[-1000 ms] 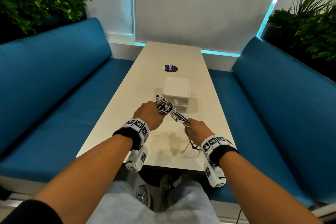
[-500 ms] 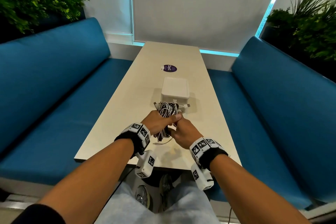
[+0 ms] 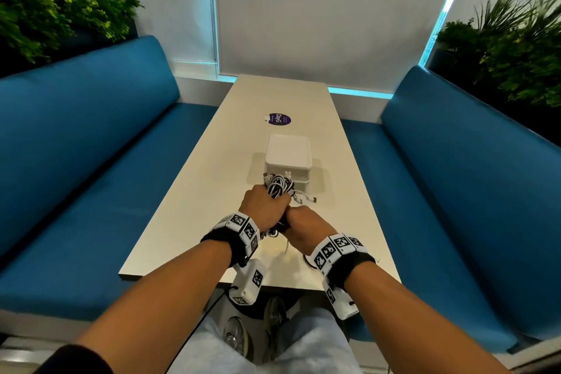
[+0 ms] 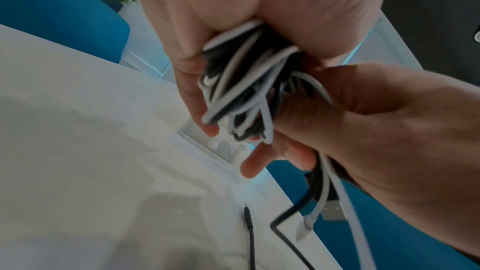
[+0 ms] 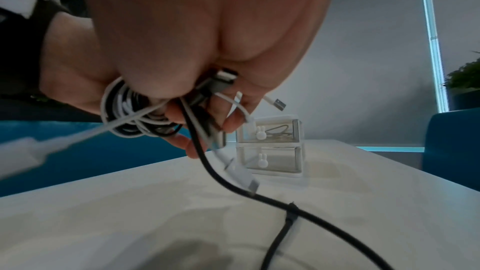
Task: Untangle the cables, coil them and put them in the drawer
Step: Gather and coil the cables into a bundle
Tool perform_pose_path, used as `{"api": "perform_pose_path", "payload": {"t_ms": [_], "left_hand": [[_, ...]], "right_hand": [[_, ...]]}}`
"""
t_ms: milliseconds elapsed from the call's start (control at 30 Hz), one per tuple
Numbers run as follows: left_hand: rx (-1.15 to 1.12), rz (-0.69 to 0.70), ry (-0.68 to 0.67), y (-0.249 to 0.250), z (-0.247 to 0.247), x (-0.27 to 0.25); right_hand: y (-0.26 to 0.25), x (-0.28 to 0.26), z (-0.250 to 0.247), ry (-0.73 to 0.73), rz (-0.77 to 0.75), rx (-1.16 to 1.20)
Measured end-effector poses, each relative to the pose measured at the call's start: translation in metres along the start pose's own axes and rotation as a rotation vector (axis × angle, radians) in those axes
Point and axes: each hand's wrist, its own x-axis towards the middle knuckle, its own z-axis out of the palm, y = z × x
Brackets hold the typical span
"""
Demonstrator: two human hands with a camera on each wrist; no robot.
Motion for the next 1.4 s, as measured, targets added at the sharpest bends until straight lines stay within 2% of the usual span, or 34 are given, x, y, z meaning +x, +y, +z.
{"api": "perform_pose_path", "payload": {"t_ms": [100, 233, 300, 567, 733, 833, 1000, 1133, 1300, 1400], "left_hand": [[-0.007, -0.002, 0.060, 0.002, 0.001, 0.004], [-0.081, -0.013, 0.150, 0.006, -0.010, 0.013], [-0.105, 0.000, 0.154, 0.008, -0.015, 0.016], [-0.242, 0.060, 0.070, 0.008, -0.020, 0.013], [-0.258, 0.097, -0.095, 0.009, -0.014, 0.009], [-0.246, 0.115, -0.074, 0.008, -0.015, 0.010], [-0.328, 0.133, -0.072, 0.013, -0.017, 0.004], [-0.333, 0.161, -0.063, 0.013, -0.021, 0.002], [-0.388, 0.122, -0.240, 0.011, -0.026, -0.007], [-0.420, 0.108, -0.189, 0.009, -0.023, -0.005]], "right_hand": [[-0.002, -0.002, 0.001, 0.022, -0.016, -0.005], [-0.007, -0.003, 0.001, 0.022, -0.007, 0.151], [-0.010, -0.003, 0.001, 0.010, 0.023, 0.214], [-0.006, -0.001, 0.005, 0.020, 0.163, 0.311], [-0.007, -0.004, 0.005, -0.037, 0.119, 0.261], [-0.005, -0.003, 0.006, -0.066, 0.111, 0.235], [-0.010, -0.001, 0.007, -0.115, 0.209, 0.270], [-0.016, 0.003, 0.009, -0.139, 0.235, 0.174], [-0.023, 0.002, 0.001, -0.320, 0.242, 0.098], [-0.025, 0.002, -0.006, -0.317, 0.215, 0.116]]}}
